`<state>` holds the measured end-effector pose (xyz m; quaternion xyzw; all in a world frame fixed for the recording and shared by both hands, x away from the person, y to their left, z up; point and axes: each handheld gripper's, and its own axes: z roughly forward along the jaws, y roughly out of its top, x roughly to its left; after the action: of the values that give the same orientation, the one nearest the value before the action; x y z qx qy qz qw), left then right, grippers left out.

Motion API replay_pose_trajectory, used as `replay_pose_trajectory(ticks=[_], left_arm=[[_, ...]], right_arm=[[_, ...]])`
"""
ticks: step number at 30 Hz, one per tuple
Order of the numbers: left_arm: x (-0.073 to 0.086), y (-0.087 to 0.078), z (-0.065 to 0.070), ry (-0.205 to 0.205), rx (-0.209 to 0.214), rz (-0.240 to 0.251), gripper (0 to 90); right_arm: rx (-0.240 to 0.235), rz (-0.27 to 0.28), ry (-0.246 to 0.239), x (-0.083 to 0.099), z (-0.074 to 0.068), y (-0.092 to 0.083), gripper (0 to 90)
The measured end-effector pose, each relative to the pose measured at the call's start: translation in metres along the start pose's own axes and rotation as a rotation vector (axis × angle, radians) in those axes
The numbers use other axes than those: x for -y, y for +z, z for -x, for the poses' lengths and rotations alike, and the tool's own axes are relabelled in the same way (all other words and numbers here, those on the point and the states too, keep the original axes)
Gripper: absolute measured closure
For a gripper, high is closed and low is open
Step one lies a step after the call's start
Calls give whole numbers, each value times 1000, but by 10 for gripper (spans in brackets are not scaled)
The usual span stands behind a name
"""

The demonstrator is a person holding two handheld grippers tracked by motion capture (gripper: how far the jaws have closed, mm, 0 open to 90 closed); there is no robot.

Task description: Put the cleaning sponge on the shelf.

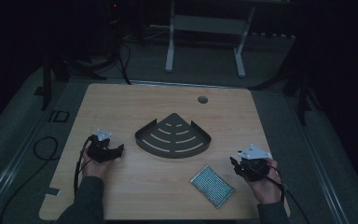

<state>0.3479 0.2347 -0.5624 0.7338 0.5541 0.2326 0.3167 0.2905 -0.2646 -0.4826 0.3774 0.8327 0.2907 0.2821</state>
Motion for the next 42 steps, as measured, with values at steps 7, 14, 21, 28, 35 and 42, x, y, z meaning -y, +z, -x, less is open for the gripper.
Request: replay_pose_trajectory(ticks=[7,14,21,28,35,42], left_arm=[[0,0,0,0,0,0,284],[0,0,0,0,0,-2,284],[0,0,0,1,0,-3,284],[0,0,0,0,0,-3,284],[0,0,0,0,0,-3,284],[0,0,0,1,0,-3,284]], right_arm=[[-84,-9,22,-1,-5,4,616],[-146,-34,15,-2,-15,9,693],[-225,-76,-29,-3,-27,14,837],[-274,-116,-41,-1,-32,17,897],[-317,-159,-77,1,-40,19,898],[-342,-199,-115,-1,-47,24,898]])
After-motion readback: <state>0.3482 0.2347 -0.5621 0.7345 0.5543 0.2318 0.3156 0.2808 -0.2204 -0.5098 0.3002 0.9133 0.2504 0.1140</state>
